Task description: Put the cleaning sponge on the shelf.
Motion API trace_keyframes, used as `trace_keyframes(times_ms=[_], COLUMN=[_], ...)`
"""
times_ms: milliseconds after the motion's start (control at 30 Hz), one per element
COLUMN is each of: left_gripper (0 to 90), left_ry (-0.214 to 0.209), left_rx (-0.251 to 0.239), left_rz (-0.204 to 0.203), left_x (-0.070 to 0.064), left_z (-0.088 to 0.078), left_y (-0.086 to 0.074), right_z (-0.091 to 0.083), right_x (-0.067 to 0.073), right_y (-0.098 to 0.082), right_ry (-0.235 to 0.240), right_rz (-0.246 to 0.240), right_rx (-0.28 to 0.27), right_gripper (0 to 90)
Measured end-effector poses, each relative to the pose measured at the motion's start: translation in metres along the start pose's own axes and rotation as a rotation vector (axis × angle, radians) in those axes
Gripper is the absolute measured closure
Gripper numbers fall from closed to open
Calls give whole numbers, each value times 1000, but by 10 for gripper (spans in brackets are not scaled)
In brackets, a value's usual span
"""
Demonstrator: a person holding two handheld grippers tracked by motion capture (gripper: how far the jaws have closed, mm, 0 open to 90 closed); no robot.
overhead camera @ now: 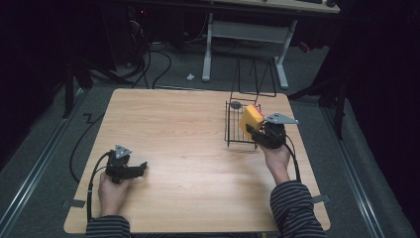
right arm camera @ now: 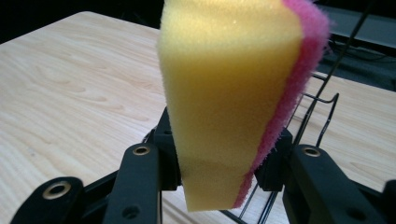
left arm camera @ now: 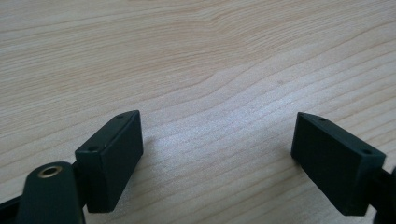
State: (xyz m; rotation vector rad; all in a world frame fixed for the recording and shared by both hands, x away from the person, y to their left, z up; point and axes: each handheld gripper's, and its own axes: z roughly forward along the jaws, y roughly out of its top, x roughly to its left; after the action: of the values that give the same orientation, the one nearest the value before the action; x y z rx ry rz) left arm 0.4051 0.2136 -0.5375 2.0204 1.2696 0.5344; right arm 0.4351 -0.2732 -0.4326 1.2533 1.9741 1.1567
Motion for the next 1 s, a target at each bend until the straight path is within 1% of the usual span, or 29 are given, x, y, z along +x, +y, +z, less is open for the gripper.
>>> trace_keyframes(times_ms=[33, 67, 133, 300, 500, 733, 800, 833, 967, 1000], left_gripper=[172, 172, 172, 172, 172, 172, 172, 172, 172, 172], left_ry=[0, 0, 0, 0, 0, 0, 0, 0, 0, 0], left_rx=[0, 0, 0, 0, 0, 0, 0, 0, 0, 0], left_rz=[0, 0, 0, 0, 0, 0, 0, 0, 0, 0], left_x=[0, 0, 0, 0, 0, 0, 0, 0, 0, 0], left_z=[0, 0, 0, 0, 0, 0, 0, 0, 0, 0], left_y=[0, 0, 0, 0, 0, 0, 0, 0, 0, 0], right_z=[4, 4, 9, 19, 30, 39, 41, 43, 49, 51], right_x=[-4, -4, -7, -14, -19, -20, -21, -21, -17, -16], right_y=[-1, -1, -3, -6, -11, -13, -13, -12, -5, -4], right_ry=[-7, -7, -14, -37, -66, -80, -81, -79, -84, -79], right_rz=[9, 9, 33, 63, 70, 72, 80, 72, 40, 42], right_rx=[-1, -1, 3, 9, 17, 15, 27, 43, 41, 52], right_gripper=[608, 608, 608, 609, 609, 610, 610, 610, 610, 610])
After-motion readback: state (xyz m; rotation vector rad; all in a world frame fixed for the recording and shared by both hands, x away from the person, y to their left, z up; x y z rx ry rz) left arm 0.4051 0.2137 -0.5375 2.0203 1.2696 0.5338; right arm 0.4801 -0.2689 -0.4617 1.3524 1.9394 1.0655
